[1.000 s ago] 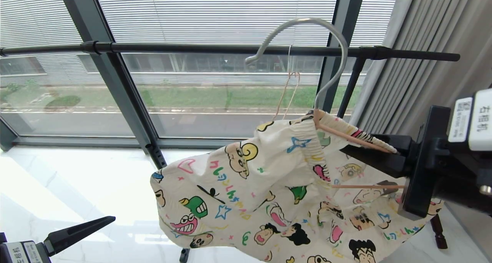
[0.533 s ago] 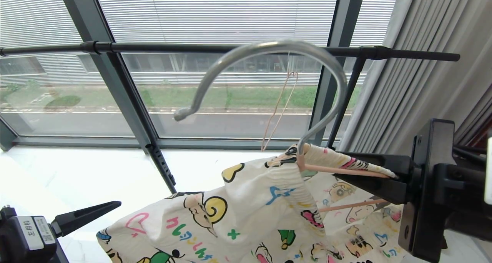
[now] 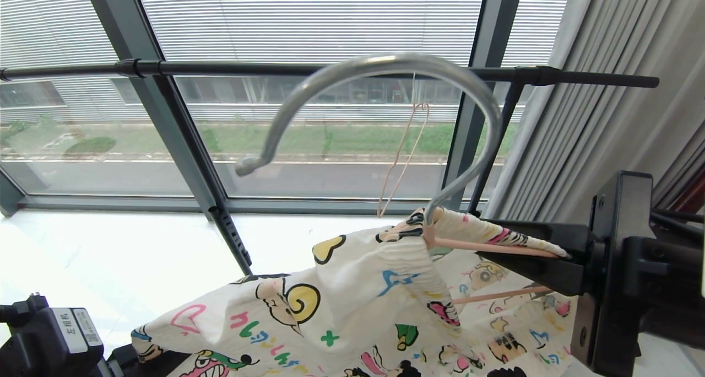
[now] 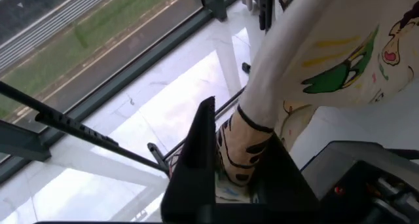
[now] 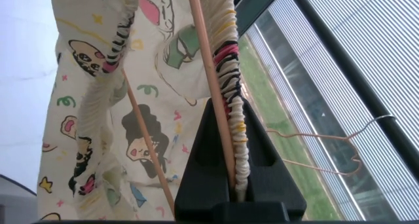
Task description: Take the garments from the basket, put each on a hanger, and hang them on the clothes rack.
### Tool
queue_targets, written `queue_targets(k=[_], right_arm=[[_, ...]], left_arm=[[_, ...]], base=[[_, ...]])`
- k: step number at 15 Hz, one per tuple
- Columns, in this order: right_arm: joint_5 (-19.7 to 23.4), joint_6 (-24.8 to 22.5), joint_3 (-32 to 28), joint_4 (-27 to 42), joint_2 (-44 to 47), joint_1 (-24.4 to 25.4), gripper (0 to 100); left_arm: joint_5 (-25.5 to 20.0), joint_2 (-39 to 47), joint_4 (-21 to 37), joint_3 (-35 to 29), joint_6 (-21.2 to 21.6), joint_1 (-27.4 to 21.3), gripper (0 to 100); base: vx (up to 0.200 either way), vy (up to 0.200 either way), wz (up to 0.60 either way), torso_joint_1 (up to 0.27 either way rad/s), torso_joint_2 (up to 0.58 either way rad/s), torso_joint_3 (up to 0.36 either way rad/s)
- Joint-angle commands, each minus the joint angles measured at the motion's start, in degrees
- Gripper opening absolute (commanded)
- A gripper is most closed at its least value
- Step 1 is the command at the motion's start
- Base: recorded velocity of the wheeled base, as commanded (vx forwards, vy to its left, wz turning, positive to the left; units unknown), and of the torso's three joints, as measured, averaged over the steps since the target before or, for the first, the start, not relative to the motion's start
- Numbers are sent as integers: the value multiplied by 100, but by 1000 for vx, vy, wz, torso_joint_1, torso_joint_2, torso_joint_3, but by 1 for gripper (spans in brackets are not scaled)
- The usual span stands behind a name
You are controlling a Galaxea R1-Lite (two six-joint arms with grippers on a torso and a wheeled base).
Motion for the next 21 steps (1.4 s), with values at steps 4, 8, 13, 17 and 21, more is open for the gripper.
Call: queue_targets(k=[4, 8, 13, 17, 21], right_arm=[[-27, 32, 2, -30, -11, -86, 0], [-18, 59, 2, -56, -46, -385, 0], [-27, 375, 2, -135, -107, -754, 0], [-45, 507, -7, -364, -81, -930, 0], [-62, 586, -7, -390, -63, -930, 0]], left_arm=[[209, 358, 4, 24, -6, 227, 0], [235, 569, 4, 94, -14, 948, 0], [235, 454, 4, 446, -14, 1247, 0], [235, 446, -5, 560, 12, 1247, 0], [235, 340, -5, 481, 82, 1247, 100]], base=[[0, 0, 0, 0, 0, 0], [0, 0, 0, 0, 0, 0], [0, 0, 0, 0, 0, 0], [0, 0, 0, 0, 0, 0], [0, 0, 0, 0, 0, 0]])
